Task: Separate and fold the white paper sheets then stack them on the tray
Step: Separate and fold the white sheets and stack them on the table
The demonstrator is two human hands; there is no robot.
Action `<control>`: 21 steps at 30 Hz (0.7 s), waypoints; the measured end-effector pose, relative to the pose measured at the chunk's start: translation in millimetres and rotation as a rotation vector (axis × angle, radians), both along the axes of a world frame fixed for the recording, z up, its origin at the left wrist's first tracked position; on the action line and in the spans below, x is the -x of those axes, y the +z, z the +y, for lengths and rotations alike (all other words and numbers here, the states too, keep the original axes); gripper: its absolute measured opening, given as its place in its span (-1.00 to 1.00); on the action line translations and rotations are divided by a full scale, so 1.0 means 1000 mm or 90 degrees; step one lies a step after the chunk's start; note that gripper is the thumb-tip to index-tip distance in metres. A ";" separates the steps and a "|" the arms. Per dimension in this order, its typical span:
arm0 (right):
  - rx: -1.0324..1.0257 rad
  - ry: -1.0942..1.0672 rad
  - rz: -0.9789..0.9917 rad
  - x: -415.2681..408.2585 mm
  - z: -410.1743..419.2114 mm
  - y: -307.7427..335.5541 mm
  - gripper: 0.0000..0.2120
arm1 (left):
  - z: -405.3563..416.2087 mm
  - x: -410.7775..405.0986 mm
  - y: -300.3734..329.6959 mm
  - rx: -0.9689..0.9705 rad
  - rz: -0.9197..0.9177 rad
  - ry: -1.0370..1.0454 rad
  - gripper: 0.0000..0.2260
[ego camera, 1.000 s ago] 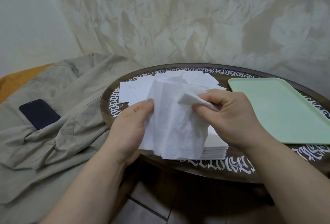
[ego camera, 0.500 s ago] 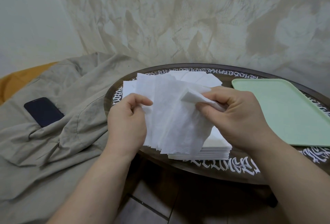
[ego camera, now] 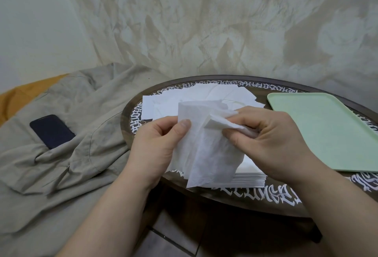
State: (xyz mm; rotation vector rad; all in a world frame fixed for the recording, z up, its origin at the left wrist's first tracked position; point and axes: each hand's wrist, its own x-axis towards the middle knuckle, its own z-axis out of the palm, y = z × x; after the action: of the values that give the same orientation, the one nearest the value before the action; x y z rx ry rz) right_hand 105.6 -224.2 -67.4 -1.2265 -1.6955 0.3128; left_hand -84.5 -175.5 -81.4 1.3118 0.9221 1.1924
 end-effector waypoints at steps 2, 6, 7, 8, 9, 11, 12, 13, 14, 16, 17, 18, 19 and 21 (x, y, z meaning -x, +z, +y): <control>0.016 0.001 0.006 -0.002 0.000 -0.001 -0.87 | 0.000 0.000 0.000 -0.003 0.016 -0.016 -0.87; 0.035 -0.012 -0.009 -0.004 0.002 -0.001 -0.89 | 0.000 0.000 -0.001 -0.032 0.060 -0.017 -0.92; 0.037 -0.026 -0.021 -0.005 0.002 0.000 -0.88 | 0.001 0.000 -0.002 -0.045 0.077 0.006 -0.88; 0.041 -0.045 -0.036 -0.005 0.001 0.001 -0.85 | 0.002 0.000 -0.002 -0.055 0.094 0.035 -0.85; 0.043 -0.061 -0.048 -0.006 0.001 0.004 -0.83 | 0.004 0.000 -0.003 -0.059 0.104 0.061 -0.84; 0.042 -0.062 -0.053 -0.006 -0.004 0.011 -0.87 | 0.005 0.001 -0.004 -0.056 0.110 0.086 -0.84; 0.043 -0.040 -0.049 -0.005 -0.007 0.015 -0.90 | 0.005 0.002 -0.005 -0.058 0.109 0.087 -0.86; 0.053 -0.005 -0.041 -0.003 -0.011 0.019 -0.91 | 0.005 0.002 -0.004 -0.061 0.105 0.079 -0.86; 0.076 0.033 -0.031 0.000 -0.014 0.021 -0.90 | 0.004 0.001 -0.003 -0.060 0.100 0.065 -0.85; 0.115 0.077 -0.037 0.004 -0.014 0.020 -0.88 | 0.002 0.000 -0.001 -0.051 0.095 0.033 -0.81; 0.114 0.074 -0.045 0.005 -0.012 0.017 -0.89 | 0.000 0.000 -0.001 -0.043 0.094 0.010 -0.84; 0.106 0.062 -0.053 0.005 -0.010 0.015 -0.89 | -0.001 0.001 -0.001 -0.040 0.093 -0.019 -0.88; 0.098 0.049 -0.057 0.005 -0.009 0.014 -0.89 | -0.002 0.002 -0.001 -0.046 0.097 -0.045 -0.88; 0.098 0.038 -0.064 0.004 -0.007 0.012 -0.91 | -0.004 0.004 -0.003 -0.084 0.128 -0.077 -0.71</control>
State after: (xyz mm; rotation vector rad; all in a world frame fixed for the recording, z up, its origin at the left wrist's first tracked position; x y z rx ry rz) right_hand 101.5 -230.8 -55.7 -1.3241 -1.8236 0.4311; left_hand -88.3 -179.6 -84.2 1.5932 0.9056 1.0556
